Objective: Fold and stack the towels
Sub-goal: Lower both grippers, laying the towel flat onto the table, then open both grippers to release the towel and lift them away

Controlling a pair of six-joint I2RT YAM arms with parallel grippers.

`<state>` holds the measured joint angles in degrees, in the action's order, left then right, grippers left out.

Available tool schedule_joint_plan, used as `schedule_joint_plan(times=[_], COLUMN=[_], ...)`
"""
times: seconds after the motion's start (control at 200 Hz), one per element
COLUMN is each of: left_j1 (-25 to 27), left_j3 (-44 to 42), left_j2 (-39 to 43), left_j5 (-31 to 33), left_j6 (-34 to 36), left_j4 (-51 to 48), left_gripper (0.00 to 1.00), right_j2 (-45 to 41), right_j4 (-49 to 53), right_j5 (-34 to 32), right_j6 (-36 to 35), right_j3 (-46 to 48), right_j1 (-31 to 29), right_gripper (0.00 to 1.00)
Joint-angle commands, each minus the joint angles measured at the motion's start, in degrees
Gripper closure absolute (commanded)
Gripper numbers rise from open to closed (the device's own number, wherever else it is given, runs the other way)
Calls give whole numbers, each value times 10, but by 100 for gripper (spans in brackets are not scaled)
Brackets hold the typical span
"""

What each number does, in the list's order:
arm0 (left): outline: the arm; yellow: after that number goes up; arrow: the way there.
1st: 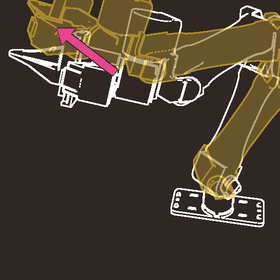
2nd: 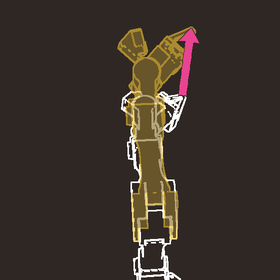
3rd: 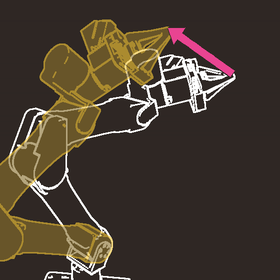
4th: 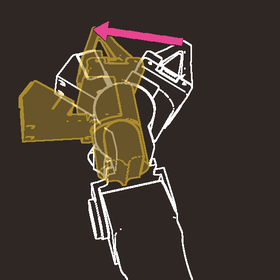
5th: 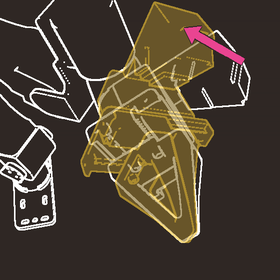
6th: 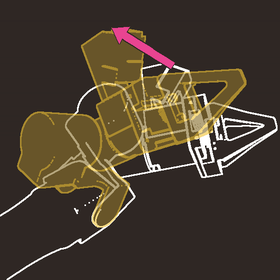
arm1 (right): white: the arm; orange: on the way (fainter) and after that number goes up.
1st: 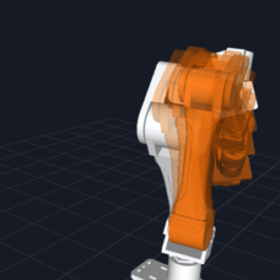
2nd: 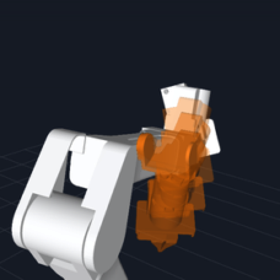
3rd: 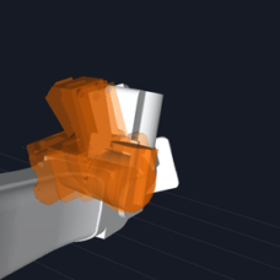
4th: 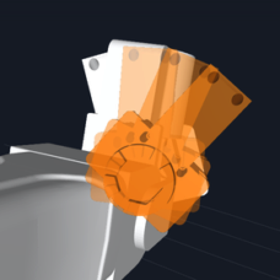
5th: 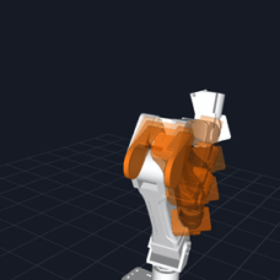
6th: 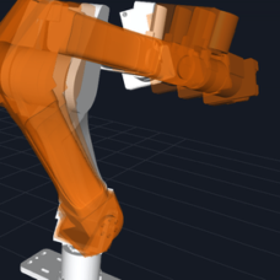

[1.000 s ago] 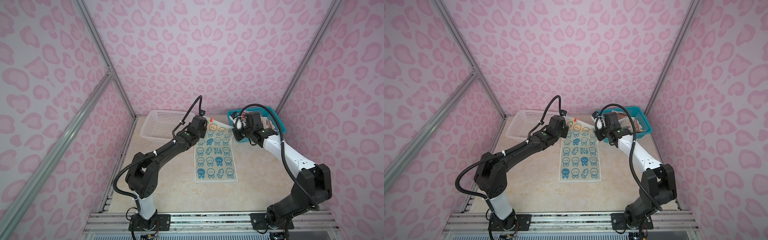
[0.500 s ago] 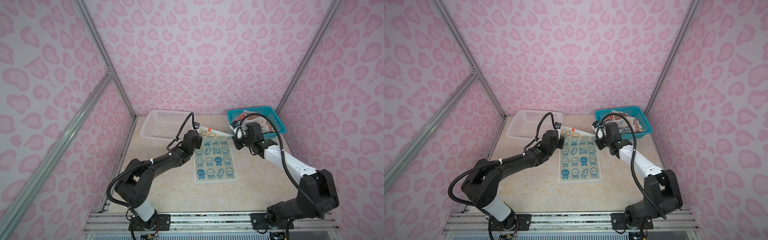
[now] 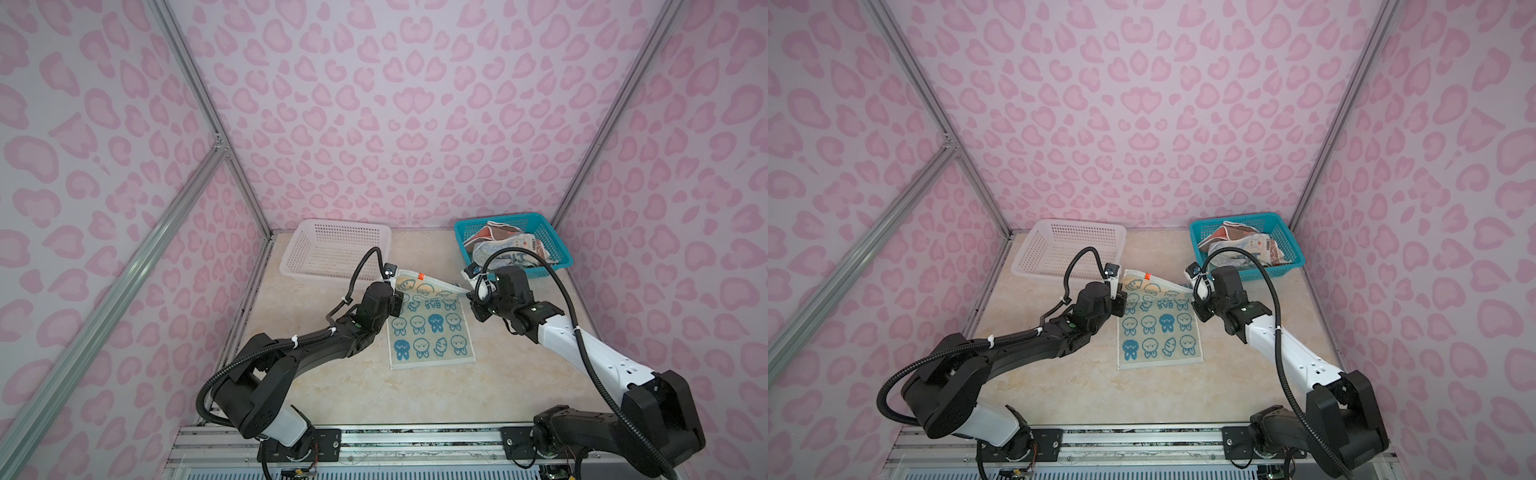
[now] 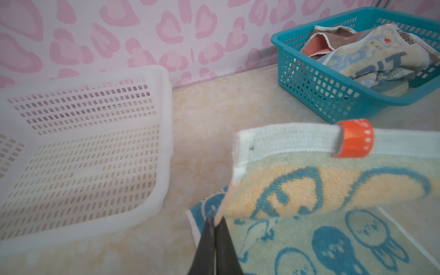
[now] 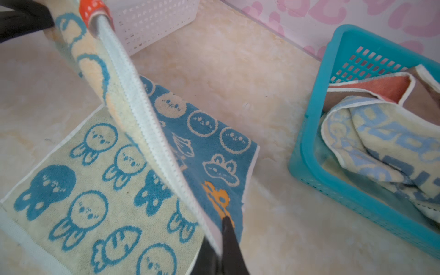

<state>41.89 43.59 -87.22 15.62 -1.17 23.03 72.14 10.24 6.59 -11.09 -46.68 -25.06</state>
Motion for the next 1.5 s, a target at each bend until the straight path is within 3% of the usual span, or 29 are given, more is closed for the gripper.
schedule_joint_plan(times=[0.0, 0.21, 0.53, 0.89, 1.095, 1.215, 1.32, 1.495], left_j1=[13, 30, 44, 51, 60, 72, 92, 118], left_j3=[-19, -60, -96, -151, -171, -185, -200, -216], left_j2=[17, 32, 8, 47, 54, 67, 92, 159], left_j5=[16, 25, -9, -26, -31, -47, -41, 8], left_j6=[-20, -43, -62, -66, -69, -62, -57, -73], left_j4=[11, 9, 25, 30, 38, 37, 33, -9], left_gripper=[97, 98, 98, 98, 97, 87, 75, 69], right_j2=[-21, -39, 20, 42, 19, 8, -3, -16], right_j4=[26, 32, 73, 171, 214, 225, 224, 193], right_j5=[-16, -16, -13, -29, -49, -43, -36, -33], right_j6=[30, 85, 126, 129, 164, 180, 189, 208], right_j3=[23, 64, 49, -8, 4, 20, 31, 30], right_j1=[-14, -37, -85, -135, -148, -149, -150, -150], right_gripper=[100, 100, 100, 93, 82, 67, 61, 56])
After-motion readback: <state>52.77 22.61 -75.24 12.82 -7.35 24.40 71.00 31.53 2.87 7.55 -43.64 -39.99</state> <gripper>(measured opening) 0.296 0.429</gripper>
